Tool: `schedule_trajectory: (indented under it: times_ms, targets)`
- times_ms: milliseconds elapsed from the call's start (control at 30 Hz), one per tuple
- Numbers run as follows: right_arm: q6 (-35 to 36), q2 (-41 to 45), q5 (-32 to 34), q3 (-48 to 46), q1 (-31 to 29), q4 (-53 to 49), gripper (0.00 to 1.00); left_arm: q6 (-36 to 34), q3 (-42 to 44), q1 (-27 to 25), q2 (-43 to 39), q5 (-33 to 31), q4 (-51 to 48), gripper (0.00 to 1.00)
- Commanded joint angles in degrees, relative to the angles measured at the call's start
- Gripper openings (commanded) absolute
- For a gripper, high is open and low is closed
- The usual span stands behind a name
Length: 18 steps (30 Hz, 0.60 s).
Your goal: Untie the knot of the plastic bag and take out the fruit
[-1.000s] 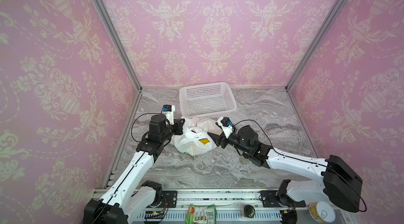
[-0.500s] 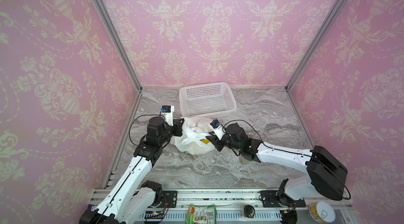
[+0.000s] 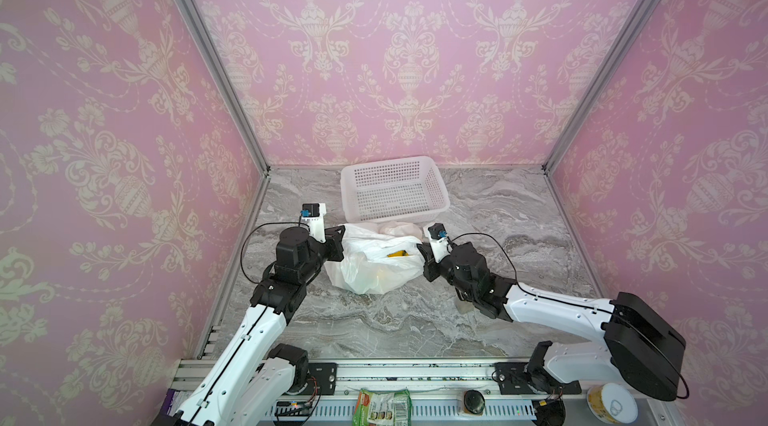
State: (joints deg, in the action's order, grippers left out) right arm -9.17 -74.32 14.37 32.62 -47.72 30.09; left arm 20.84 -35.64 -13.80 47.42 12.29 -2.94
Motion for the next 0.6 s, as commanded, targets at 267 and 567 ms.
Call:
schedule_trajectory:
  times_ms: [267, 567]
  targets:
    - [-15.6, 4.4, 16.2, -4.0, 0.7, 0.8, 0.00, -0.5, 1.5, -0.2, -2.7, -6.0, -0.3, 0.00]
    - [-15.8, 5.2, 8.3, -4.2, 0.7, 3.9, 0.00, -0.8, 2.4, -0.5, -3.7, -0.6, 1.9, 0.48]
